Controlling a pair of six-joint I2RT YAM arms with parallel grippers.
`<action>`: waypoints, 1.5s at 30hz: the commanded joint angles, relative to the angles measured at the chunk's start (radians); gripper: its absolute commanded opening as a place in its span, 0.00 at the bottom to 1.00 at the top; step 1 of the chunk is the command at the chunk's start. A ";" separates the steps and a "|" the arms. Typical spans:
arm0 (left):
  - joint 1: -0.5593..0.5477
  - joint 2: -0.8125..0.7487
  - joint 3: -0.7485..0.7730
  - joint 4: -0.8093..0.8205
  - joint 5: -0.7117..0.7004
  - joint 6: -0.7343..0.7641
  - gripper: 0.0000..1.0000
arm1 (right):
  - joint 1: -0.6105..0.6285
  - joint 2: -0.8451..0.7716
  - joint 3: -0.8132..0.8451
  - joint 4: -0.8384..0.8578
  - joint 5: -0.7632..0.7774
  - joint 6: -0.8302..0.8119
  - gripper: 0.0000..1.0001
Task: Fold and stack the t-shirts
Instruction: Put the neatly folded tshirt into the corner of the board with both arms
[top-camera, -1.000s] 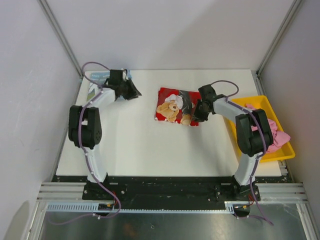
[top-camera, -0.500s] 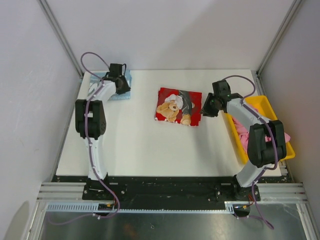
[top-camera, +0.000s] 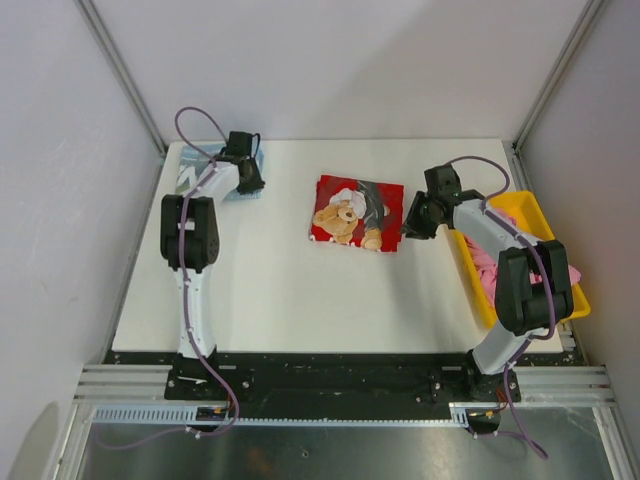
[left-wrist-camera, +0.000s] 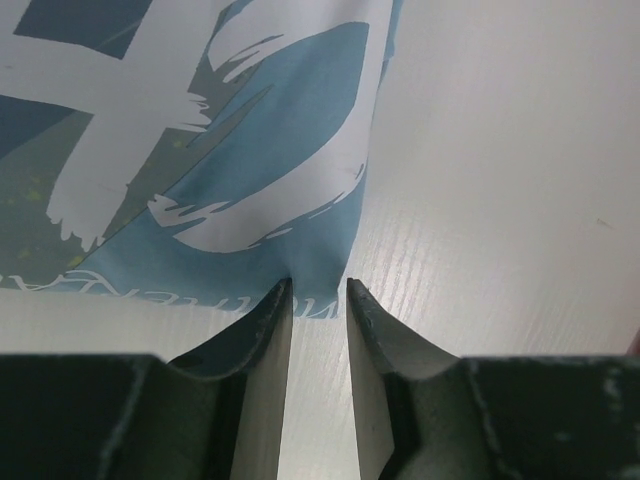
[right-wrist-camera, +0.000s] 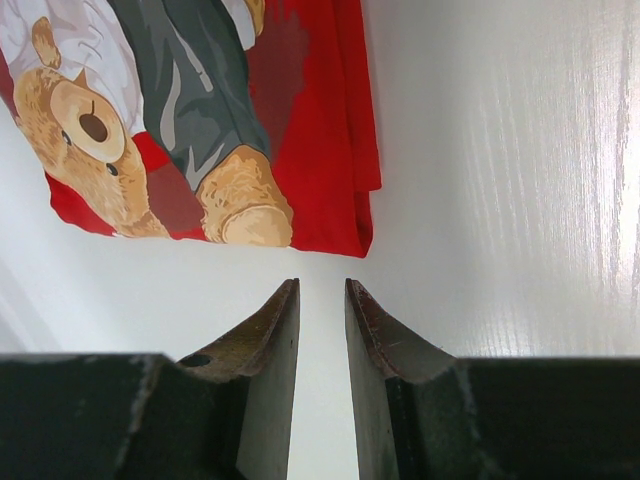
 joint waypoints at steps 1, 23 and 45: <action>-0.019 0.011 0.053 0.003 -0.036 0.027 0.32 | -0.006 -0.028 -0.006 0.013 -0.015 -0.013 0.30; -0.045 0.042 0.076 -0.062 -0.109 -0.022 0.03 | -0.008 -0.049 -0.094 0.065 -0.028 -0.011 0.34; -0.067 -0.036 -0.015 -0.061 -0.039 -0.028 0.00 | 0.073 0.084 -0.200 0.350 0.089 0.063 0.33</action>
